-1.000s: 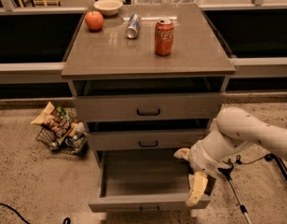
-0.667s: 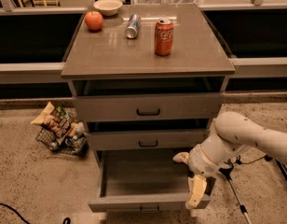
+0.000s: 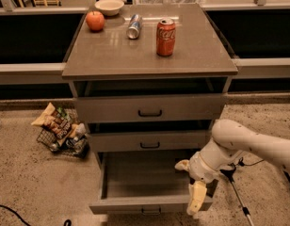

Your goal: Close bottom drawer

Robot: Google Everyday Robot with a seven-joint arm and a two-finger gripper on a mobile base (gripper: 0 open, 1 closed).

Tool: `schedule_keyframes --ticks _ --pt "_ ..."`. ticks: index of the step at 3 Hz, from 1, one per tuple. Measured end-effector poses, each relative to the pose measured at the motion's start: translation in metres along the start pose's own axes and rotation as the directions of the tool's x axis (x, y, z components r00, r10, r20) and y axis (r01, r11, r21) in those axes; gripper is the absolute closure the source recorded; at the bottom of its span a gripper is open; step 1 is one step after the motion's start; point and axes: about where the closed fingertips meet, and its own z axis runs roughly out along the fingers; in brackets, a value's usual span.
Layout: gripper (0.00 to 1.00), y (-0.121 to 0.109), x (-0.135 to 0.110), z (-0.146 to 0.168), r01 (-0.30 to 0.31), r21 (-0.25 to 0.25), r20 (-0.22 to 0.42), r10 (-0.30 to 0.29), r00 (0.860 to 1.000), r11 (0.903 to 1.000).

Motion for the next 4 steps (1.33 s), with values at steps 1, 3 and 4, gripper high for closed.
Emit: schedule_keyframes --ticks 1,3,4 --pt "0.00 -0.014 0.047 0.044 -0.008 -0.027 0.019 0.008 1.000 0.9996" --pt "0.18 -0.044 0.124 0.135 0.002 -0.124 0.115 0.013 0.993 0.9923" --pt "0.41 -0.057 0.157 0.169 -0.045 -0.147 0.167 0.070 0.983 0.9881"
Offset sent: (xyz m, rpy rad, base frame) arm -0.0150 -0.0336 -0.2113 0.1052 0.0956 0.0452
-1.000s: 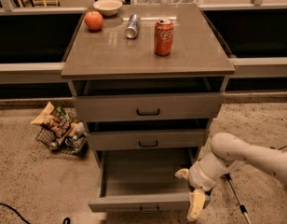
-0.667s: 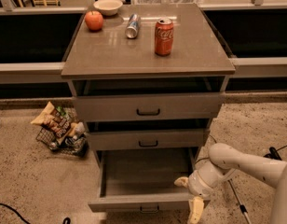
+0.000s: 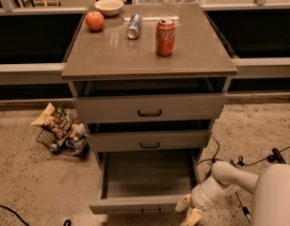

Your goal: Close bottom drawer

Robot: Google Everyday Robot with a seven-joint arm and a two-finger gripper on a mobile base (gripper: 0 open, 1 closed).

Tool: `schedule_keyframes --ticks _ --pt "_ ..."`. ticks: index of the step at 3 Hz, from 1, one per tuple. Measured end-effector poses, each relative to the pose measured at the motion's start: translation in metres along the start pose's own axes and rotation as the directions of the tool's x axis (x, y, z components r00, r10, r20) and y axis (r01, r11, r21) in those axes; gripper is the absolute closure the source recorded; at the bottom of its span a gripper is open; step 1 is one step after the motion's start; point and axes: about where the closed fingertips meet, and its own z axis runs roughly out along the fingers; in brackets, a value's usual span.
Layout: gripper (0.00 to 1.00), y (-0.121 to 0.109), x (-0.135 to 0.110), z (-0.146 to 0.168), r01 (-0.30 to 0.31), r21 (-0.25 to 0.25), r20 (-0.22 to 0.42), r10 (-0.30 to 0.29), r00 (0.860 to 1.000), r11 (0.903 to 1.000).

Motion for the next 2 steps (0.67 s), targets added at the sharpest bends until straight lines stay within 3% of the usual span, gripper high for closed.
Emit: schedule_keyframes --ticks 2 --pt "0.87 -0.0085 0.0116 0.0143 -0.029 0.006 -0.004 0.029 1.000 0.9996"
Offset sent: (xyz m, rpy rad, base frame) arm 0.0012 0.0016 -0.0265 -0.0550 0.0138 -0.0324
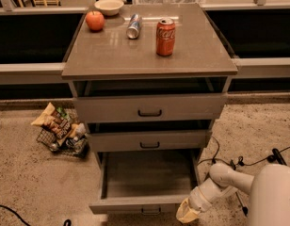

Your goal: Close bottom drawer

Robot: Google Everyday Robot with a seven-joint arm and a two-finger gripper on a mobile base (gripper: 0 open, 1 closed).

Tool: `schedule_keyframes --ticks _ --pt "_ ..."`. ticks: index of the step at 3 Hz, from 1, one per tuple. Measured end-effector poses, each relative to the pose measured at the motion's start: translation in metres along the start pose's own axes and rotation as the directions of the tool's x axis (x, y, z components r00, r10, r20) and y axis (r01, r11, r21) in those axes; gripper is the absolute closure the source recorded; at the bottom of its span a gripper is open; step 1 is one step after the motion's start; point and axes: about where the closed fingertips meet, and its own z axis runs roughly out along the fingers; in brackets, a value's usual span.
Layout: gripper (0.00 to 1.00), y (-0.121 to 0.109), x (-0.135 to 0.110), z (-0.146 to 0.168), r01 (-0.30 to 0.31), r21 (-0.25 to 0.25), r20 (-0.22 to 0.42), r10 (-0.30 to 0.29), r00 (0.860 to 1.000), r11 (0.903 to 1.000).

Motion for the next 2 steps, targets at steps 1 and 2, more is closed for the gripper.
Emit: schedule_keyframes --ticks 1,2 --pt "1.00 -0.023 0.030 0.027 -0.020 0.032 -0.079 0.022 0.997 0.9993" --pt "1.00 -0.052 0.052 0.059 -0.024 0.041 -0.142 0.030 0.989 0.9989"
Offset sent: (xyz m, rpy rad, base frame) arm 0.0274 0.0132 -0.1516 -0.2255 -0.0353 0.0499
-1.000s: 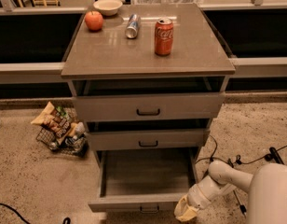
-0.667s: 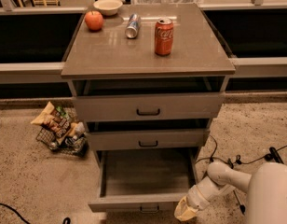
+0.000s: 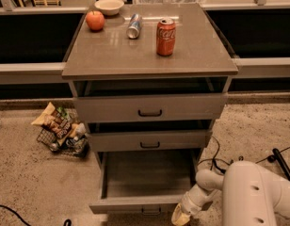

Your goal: Close bottom drawer

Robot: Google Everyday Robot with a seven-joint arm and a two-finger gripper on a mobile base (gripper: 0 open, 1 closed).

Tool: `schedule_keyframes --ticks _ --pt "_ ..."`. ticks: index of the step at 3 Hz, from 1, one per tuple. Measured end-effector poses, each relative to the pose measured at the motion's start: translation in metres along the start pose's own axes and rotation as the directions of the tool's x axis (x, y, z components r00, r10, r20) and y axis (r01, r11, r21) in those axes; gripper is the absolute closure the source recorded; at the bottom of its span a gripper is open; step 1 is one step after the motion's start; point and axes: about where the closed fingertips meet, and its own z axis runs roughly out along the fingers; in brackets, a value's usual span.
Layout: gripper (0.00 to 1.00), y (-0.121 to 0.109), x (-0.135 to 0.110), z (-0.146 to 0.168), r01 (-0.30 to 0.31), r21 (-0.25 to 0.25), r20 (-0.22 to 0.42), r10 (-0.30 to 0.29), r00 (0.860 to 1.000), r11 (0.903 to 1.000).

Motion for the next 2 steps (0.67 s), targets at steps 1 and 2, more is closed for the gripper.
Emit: schedule_keyframes --ticks 1,2 --pt "1.00 -0.0160 -0.0046 0.0155 0.023 0.014 -0.037 -0.023 0.999 0.9996" --pt "1.00 -0.0155 -0.0049 0.0152 0.023 0.014 -0.037 -0.023 0.999 0.9996"
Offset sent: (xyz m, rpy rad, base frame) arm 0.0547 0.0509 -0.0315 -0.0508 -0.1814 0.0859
